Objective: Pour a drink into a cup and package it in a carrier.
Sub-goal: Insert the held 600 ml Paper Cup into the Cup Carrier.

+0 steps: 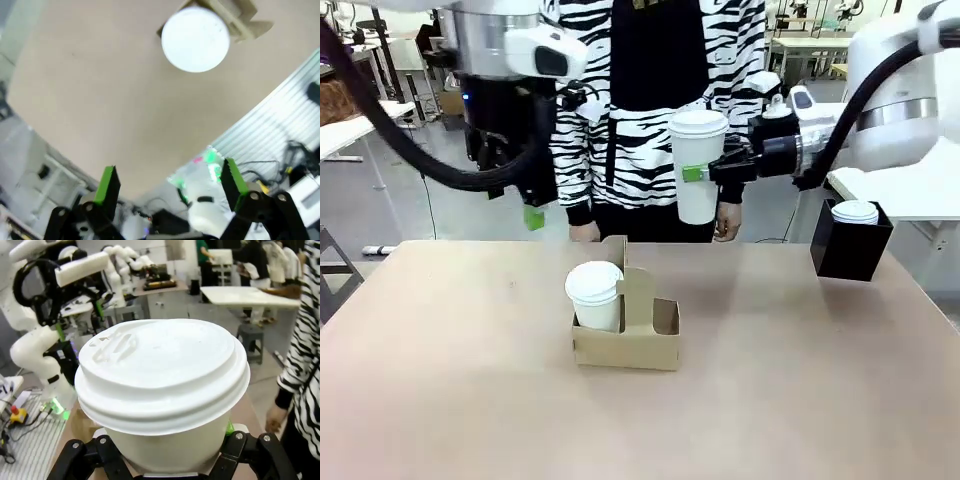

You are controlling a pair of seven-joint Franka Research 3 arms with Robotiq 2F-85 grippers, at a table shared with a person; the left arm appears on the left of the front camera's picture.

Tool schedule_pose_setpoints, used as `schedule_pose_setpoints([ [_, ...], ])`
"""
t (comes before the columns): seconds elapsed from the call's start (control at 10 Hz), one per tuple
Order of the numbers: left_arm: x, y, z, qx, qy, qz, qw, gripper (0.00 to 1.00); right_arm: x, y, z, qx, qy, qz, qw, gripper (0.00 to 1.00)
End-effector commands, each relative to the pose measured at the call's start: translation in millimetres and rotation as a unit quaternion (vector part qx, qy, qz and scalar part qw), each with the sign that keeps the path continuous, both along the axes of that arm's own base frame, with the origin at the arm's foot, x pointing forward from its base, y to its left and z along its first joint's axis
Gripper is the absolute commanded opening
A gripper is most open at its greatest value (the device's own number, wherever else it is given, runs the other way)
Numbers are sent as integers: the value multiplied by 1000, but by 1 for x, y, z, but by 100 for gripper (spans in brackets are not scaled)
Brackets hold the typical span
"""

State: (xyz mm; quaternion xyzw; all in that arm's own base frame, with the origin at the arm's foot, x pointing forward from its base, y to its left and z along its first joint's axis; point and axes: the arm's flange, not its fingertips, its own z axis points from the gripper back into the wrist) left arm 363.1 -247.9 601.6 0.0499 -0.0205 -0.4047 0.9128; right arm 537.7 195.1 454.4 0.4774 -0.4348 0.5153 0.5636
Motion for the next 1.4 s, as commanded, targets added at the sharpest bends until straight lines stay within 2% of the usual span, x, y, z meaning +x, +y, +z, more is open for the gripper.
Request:
schedule_pose_setpoints([
  [0.0, 4, 14, -35, -50, -34, 22, 998, 100, -9, -10, 12, -7, 11, -17, 1000, 80],
  [0.1, 0, 0, 0, 0, 0, 0, 1000, 100, -9, -10, 12, -7, 11, -17, 1000, 80],
  [0.3, 0, 0, 0, 0, 0, 0, 1000, 100, -9, -10, 12, -7, 11, -17, 1000, 80],
  [0.4, 3, 5, -13, -12, -12, -4, 1000, 100, 0, -7, 2, -2, 5, -7, 1000, 80],
  [0.5, 4, 23, -26, -40, -31, -20, 999, 100, -2, -7, -3, 32, 5, 28, 999, 80],
  [0.6, 1, 45, -36, -70, -44, -41, 996, 100, -5, -1, -11, 52, 1, 25, 998, 80],
  [0.8, -6, 84, -54, -122, -44, -87, 988, 100, -16, 11, -28, 80, -13, 39, 996, 80],
  [0.9, -8, 101, -59, -141, -51, -116, 982, 100, -22, 16, -35, 89, -11, 47, 995, 80],
  [1.1, -12, 128, -80, -181, -96, -188, 961, 100, -26, 35, -57, 95, -3, 86, 992, 80],
  [1.3, -11, 153, -94, -203, -139, -210, 946, 100, -32, 49, -74, 96, 4, 104, 990, 80],
])
